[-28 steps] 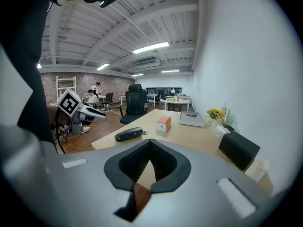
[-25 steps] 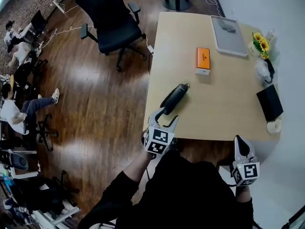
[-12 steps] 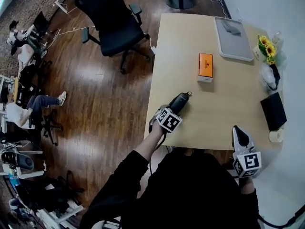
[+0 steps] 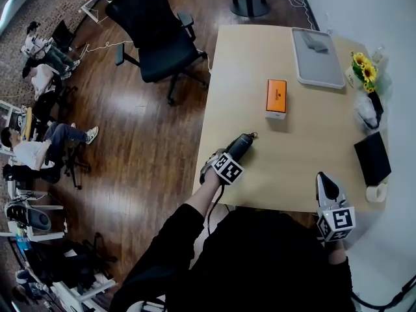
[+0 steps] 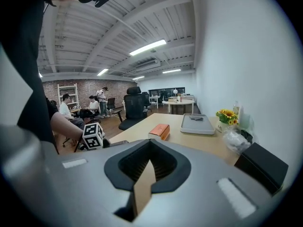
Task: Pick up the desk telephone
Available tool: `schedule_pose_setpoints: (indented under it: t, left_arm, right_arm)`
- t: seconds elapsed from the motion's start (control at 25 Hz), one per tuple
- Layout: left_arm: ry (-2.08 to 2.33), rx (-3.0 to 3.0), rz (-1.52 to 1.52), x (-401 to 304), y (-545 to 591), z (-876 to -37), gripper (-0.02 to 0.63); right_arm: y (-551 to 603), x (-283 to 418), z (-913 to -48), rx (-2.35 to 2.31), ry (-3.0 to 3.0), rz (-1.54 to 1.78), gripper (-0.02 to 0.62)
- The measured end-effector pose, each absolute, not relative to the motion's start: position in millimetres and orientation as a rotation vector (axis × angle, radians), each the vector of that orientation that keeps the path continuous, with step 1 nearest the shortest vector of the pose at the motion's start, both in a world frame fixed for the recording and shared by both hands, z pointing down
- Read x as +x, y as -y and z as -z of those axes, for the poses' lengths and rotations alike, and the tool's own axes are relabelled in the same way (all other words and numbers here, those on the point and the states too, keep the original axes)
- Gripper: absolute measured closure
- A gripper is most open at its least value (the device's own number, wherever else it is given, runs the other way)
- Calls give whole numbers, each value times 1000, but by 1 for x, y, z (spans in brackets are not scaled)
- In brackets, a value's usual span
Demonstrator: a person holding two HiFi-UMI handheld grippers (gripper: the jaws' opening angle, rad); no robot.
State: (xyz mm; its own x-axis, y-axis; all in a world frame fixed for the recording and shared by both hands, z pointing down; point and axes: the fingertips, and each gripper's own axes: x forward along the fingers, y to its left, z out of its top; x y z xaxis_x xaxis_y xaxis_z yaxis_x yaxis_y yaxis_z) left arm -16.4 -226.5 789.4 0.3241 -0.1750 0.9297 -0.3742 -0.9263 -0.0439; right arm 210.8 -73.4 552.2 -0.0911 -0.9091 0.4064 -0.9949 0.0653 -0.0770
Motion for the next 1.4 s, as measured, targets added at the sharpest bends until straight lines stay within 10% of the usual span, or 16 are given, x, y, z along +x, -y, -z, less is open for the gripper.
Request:
schedule_pose_setpoints:
  t: [0.56,1.4]
  left_arm:
    - [552,2406,-1397,-25,178,-765,343]
    - [891,3044,-606,18,170,-495,341]
  right_arm:
    - [82,193,-572,1830,2143,-563,595]
    - [114,189,-520,1882,2246,-452,595]
